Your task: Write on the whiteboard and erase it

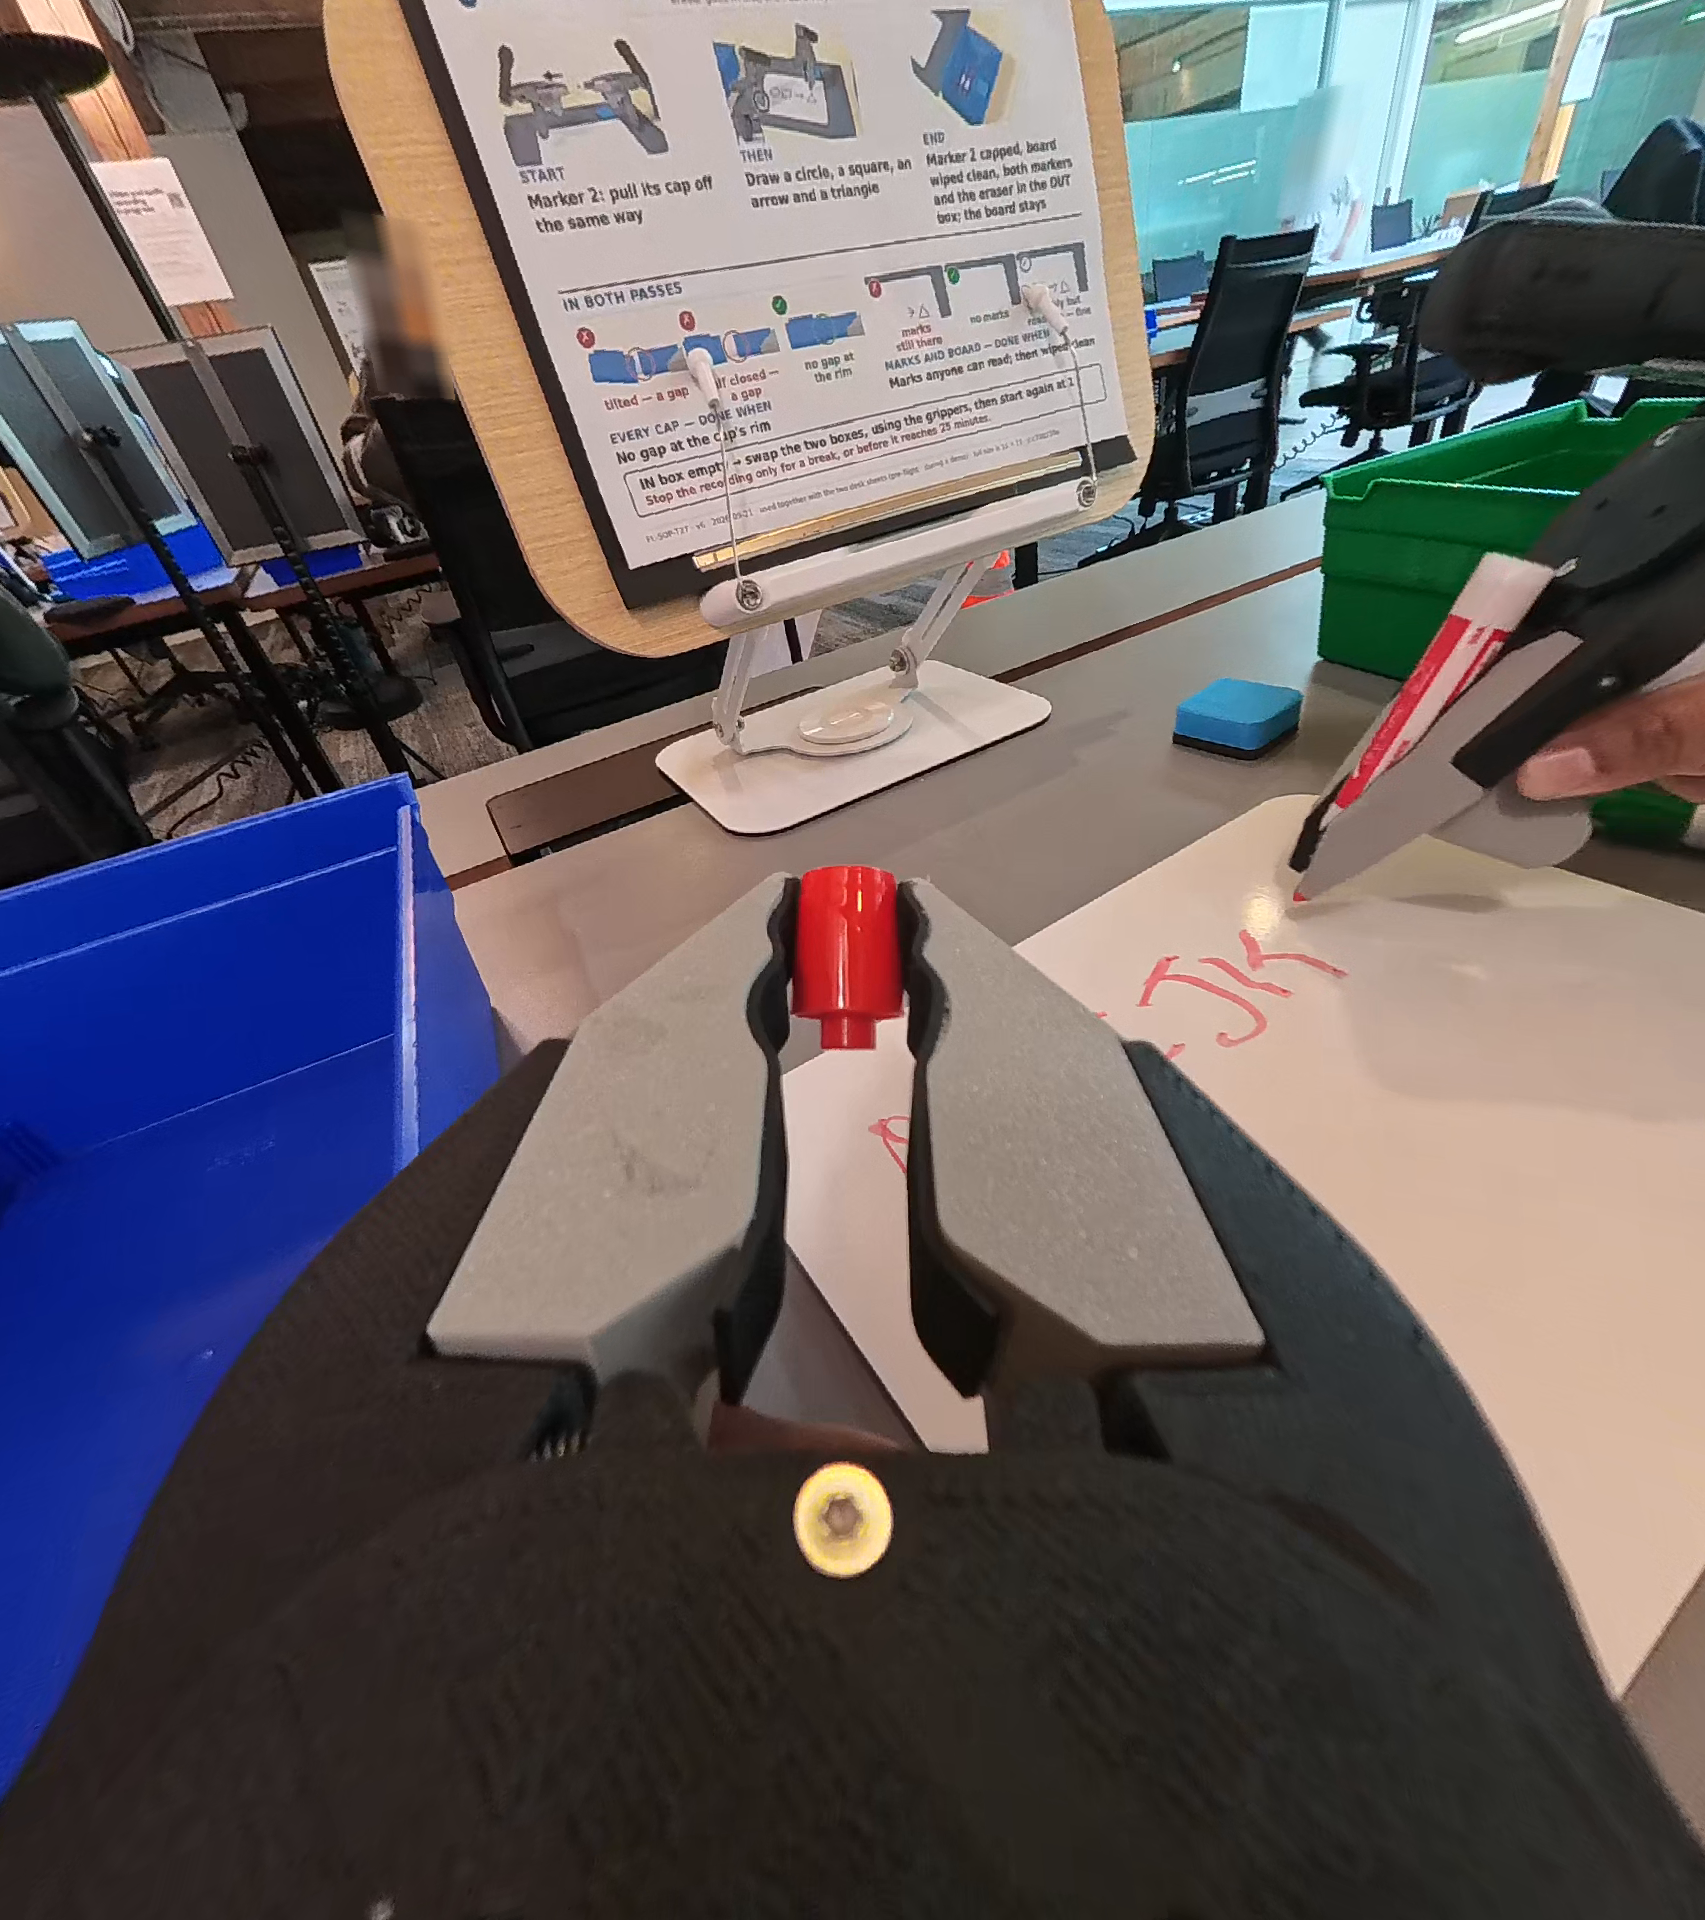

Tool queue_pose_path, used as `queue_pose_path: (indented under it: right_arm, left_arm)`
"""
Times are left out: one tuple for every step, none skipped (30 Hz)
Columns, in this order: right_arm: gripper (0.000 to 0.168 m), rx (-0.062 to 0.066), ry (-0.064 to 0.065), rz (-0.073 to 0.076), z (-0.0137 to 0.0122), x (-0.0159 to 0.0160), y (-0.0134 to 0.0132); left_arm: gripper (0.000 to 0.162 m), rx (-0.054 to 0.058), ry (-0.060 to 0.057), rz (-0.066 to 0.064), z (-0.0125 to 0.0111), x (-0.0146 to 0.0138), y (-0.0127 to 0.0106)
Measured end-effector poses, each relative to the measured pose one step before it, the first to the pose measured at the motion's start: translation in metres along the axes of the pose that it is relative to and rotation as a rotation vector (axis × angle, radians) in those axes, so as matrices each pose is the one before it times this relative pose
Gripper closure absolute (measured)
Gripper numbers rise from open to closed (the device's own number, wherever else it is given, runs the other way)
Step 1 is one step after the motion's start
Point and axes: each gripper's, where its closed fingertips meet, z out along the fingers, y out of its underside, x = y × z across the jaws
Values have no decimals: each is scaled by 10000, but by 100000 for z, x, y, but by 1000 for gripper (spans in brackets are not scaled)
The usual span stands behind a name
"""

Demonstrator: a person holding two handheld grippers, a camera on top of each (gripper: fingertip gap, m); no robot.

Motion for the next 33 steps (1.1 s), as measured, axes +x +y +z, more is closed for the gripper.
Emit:
queue_pose_path:
  right_arm:
    - [150, -58, 78, -46, 68, 70, 69]
    - [150, -36, 108, -58, 47, 108, 36]
    - [150, -5, 67, -66, 37, 38, -30]
    - [150, 0, 13, -57, 39, -31, -39]
    - [150, -8, 28, -61, 38, -12, -16]
    - [150, -14, 73, -70, 58, 59, -9]
    - [149, -35, 89, -41, 55, 90, 16]
    - [149, -41, 51, -19, 63, 65, 36]
    - [151, -27, 31, -20, 68, 43, 39]
    - [151, -44, 46, -1, 70, 81, 57]
    - [151, -64, 36, -9, 89, 74, 91]
    - [151, -73, 8, -5, 116, 19, 126]
    - [149, -114, -27, 2, 132, -38, 186]
    - [149, -27, -15, -10, 61, -30, 65]
    - [151, -19, 2, 24, -7, 15, 33]
    - [151, -11, 14, 22, -13, 25, 38]
    - [151, -14, -11, 29, -11, -8, 54]
    - [151, -28, -21, 24, -13, -17, 79]
    - [151, -34, -82, 18, -56, -130, 94]
    - [151, -77, -161, -5, -81, -294, 171]
    - [151, -80, -137, -59, -104, -310, 206]
    - [151, -86, -142, -57, -111, -336, 225]
    - [149, -98, -154, -7, -131, -334, 272]
    - [151, -104, -125, 4, -148, -292, 304]
    - [151, -112, -165, 15, -160, -343, 346]
    - [151, -101, -179, 15, -135, -347, 324]
    - [151, -33, -45, -23, -79, -140, 190]
    - [151, 8, 19, -14, -41, -10, 63]
    - [151, 19, 8, -5, 2, -2, -2]
    - [151, 4, 1, 3, -2, 5, 1]
    - [151, 3, 4, -5, 0, 1, 1]
    - [151, 6, -4, -2, -1, 2, -2]
    - [151, 8, -18, 14, -6, 12, 14]
  left_arm:
    - [146, -6, -2, -6, 0, -13, 10]
    - [146, -1, -7, 6, 0, -12, 11]
    - [146, -5, 12, -11, 1, 11, 8]
    - [146, -6, 9, -7, 5, 13, 8]
    - [146, 6, -7, 15, -9, -2, -10]
    - [146, -2, 6, 4, 3, 14, 1]
    - [146, -7, 12, -6, 9, 26, 18]
    - [146, 2, -2, 4, -3, 8, -4]
    - [146, 5, -9, 21, -1, 8, -12]
    - [146, -5, 7, 7, 15, 18, 14]
    - [146, -9, 7, -6, 7, 18, 11]
    - [146, 5, -5, 2, -1, -17, -6]
    - [146, -6, 6, -6, 5, 7, 8]
    - [146, -8, 4, -8, -1, 0, 23]
    - [146, -1, -3, 3, 4, 2, 0]
    - [146, 2, -1, 4, -8, 1, -3]
    - [146, -15, 10, -3, 13, 17, 29]
    - [146, -12, -2, 5, 10, 7, 23]
    - [146, 6, -13, 11, -9, -8, -10]
    - [146, 3, 4, -6, -3, 1, -2]
    - [146, -3, 4, -16, -7, -14, 9]
    - [146, 9, -11, -7, -9, -38, -17]
    - [146, 11, -7, -9, -7, -32, -20]
    - [146, 3, 6, -13, -8, -2, -11]
    - [146, -6, -5, 3, 10, -4, 6]
    - [146, 5, -10, 15, 5, -1, -1]
    - [146, -10, 6, 3, 12, 20, 20]
    - [146, -15, 6, 3, 31, 20, 25]
    - [146, -4, -3, 12, 16, 24, 9]
    - [146, -1, 0, 9, 8, 10, -2]
    - [146, -14, 4, 1, 19, 15, 35]
    - [146, -16, -8, -1, 9, -16, 41]
    - [146, 6, -12, -3, 0, -23, -6]
